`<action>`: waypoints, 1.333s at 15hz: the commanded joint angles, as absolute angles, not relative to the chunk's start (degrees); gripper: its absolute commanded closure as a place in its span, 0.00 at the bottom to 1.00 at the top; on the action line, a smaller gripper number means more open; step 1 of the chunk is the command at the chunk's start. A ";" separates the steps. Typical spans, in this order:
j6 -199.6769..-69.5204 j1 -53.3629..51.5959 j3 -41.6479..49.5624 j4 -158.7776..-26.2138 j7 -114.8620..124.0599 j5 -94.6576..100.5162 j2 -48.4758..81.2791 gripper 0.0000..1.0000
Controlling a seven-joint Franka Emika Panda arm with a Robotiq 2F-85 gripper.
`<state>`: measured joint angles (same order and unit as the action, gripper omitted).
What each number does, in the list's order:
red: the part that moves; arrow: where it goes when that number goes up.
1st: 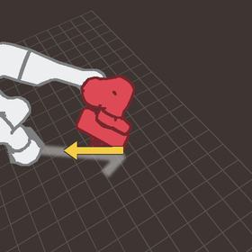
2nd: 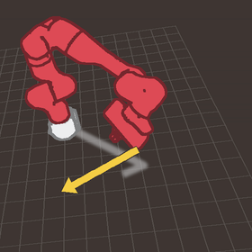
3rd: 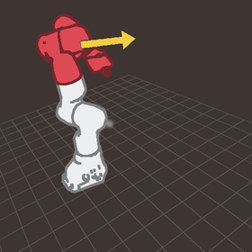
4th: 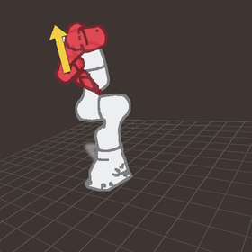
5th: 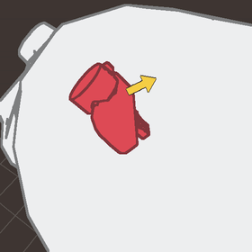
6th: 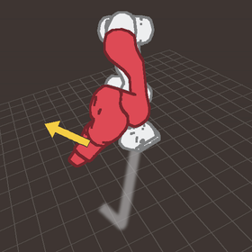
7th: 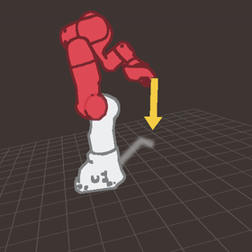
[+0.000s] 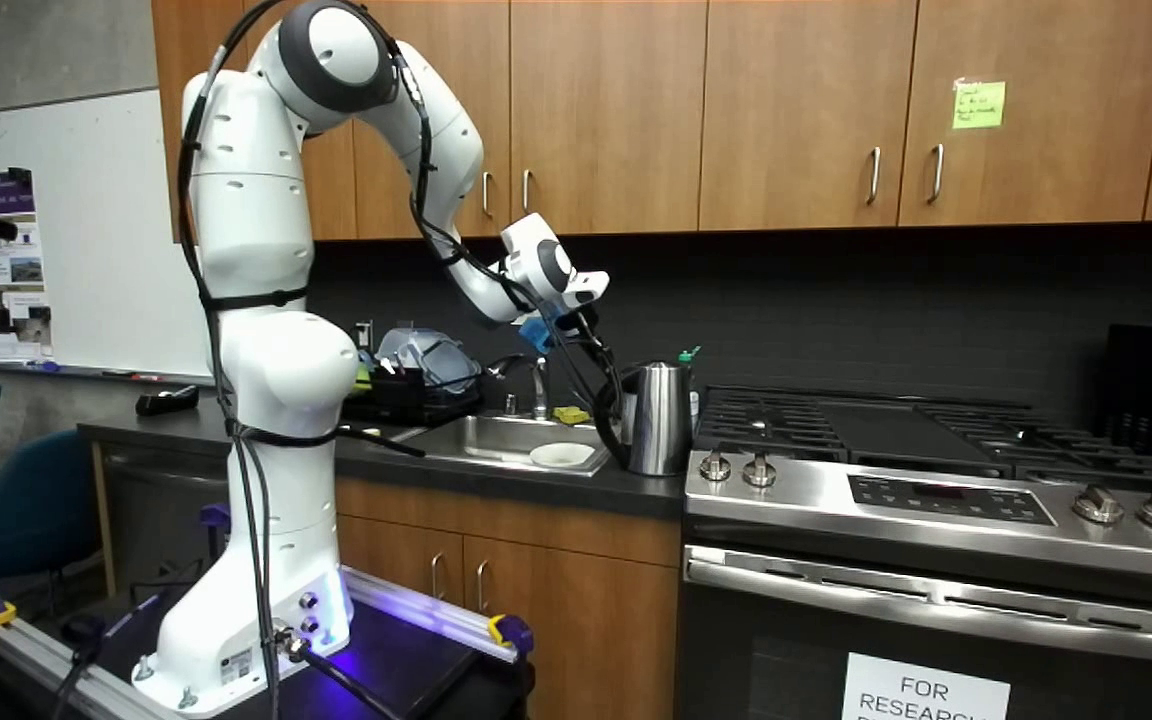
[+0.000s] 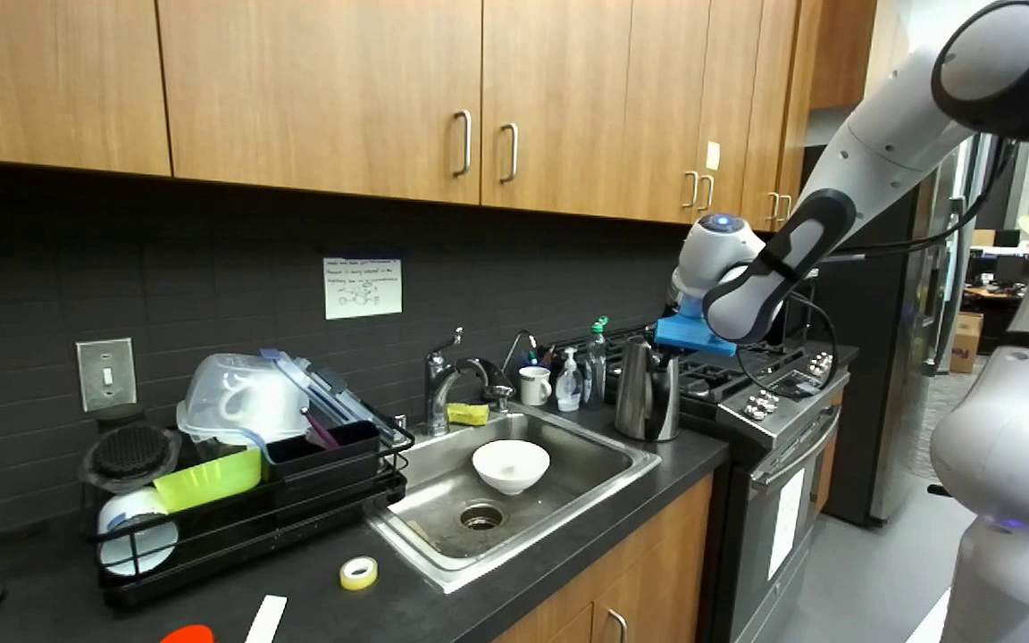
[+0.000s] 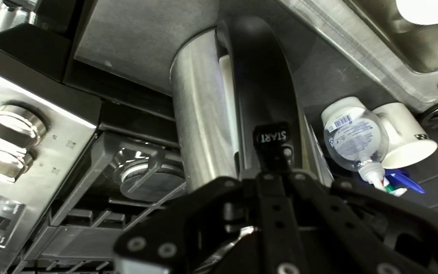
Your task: Push the button on the black handle of the silver kettle
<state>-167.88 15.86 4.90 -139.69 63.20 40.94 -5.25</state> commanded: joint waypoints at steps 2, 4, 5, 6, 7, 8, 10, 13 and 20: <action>-169.83 15.63 5.08 -138.60 62.28 39.81 -2.94 1.00; -169.88 15.71 5.09 -138.54 62.41 39.94 -2.90 1.00; -169.64 15.70 5.06 -138.65 62.49 39.94 -3.18 1.00; -169.45 15.75 5.02 -138.67 62.64 40.20 -3.47 1.00; -168.92 15.78 4.90 -138.76 62.86 40.65 -4.16 1.00; -168.50 15.77 4.81 -138.87 62.94 40.86 -4.72 1.00; -167.66 15.90 4.59 -139.03 63.48 41.90 -6.09 1.00; -166.74 16.03 4.12 -139.36 64.65 43.53 -8.10 1.00; -164.04 14.58 2.89 -140.42 63.64 41.74 -10.32 0.70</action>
